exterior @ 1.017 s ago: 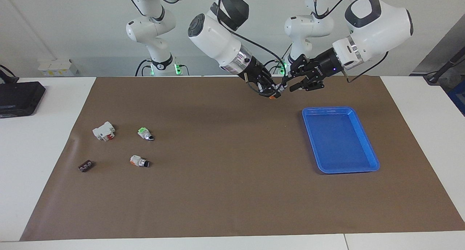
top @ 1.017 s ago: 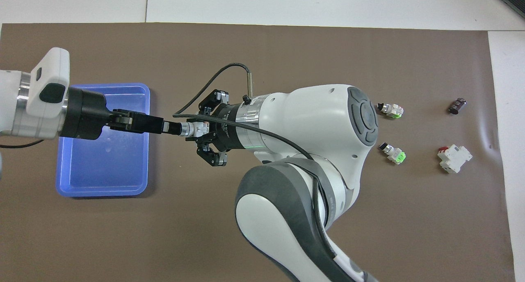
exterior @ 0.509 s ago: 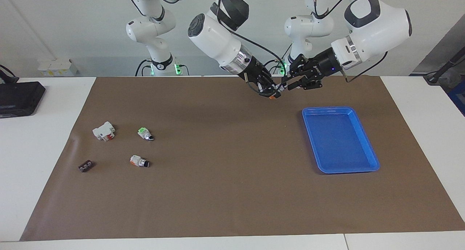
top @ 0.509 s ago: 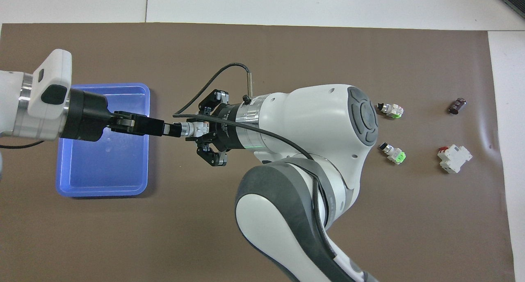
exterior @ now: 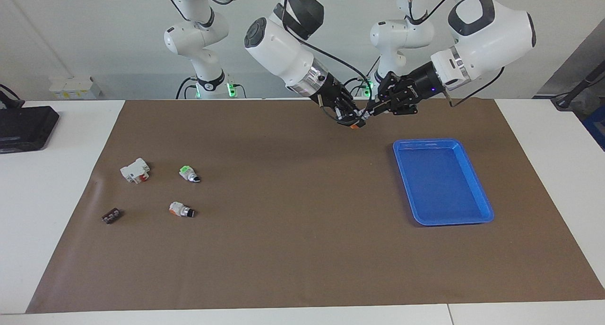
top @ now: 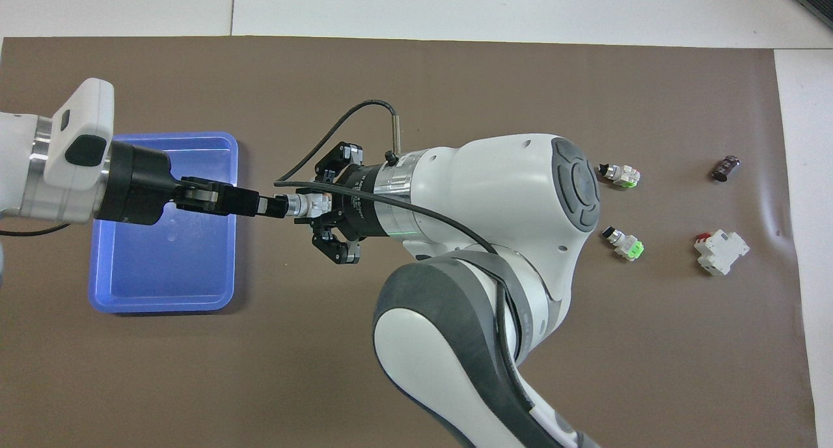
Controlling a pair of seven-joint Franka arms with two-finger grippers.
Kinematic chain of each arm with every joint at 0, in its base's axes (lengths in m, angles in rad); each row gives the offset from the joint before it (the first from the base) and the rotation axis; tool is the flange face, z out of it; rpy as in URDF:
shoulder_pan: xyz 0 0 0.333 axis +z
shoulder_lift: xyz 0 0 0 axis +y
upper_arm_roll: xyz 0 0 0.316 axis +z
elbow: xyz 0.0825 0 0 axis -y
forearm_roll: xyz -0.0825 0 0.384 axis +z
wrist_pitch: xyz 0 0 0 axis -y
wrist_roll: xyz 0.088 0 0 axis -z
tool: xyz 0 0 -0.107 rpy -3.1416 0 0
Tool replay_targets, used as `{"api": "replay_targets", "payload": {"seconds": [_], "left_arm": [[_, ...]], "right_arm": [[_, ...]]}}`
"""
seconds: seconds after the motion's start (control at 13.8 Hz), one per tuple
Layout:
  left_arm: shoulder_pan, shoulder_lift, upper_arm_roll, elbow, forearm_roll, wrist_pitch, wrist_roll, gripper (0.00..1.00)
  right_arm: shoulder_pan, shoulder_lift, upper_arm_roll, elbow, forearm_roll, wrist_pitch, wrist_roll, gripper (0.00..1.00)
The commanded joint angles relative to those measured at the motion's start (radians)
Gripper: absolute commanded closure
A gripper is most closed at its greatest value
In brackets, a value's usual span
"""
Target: Turn and place switch with both arms
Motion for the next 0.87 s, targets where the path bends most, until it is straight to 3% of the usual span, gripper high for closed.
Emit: {"api": "replay_targets", "payload": {"seconds": [0.0, 0.51, 0.8], "left_arm": [[-0.013, -0.035, 0.011, -0.035, -0.021, -0.008, 0.019, 0.84], [-0.035, -0.037, 0.011, -0.039, -0.021, 0.000, 0.006, 1.00], [-0.035, -0.037, 0.011, -0.038, -0.021, 0.006, -0.065, 1.00]], "right_arm": [[-0.001, 0.004, 0.000, 0.016, -0.030, -0.014, 0.019, 1.00], [-0.001, 0.004, 0.000, 0.016, -0.030, -0.016, 0.019, 1.00], [-0.001, 0.004, 0.000, 0.016, -0.030, -0.014, 0.019, 1.00]]}}
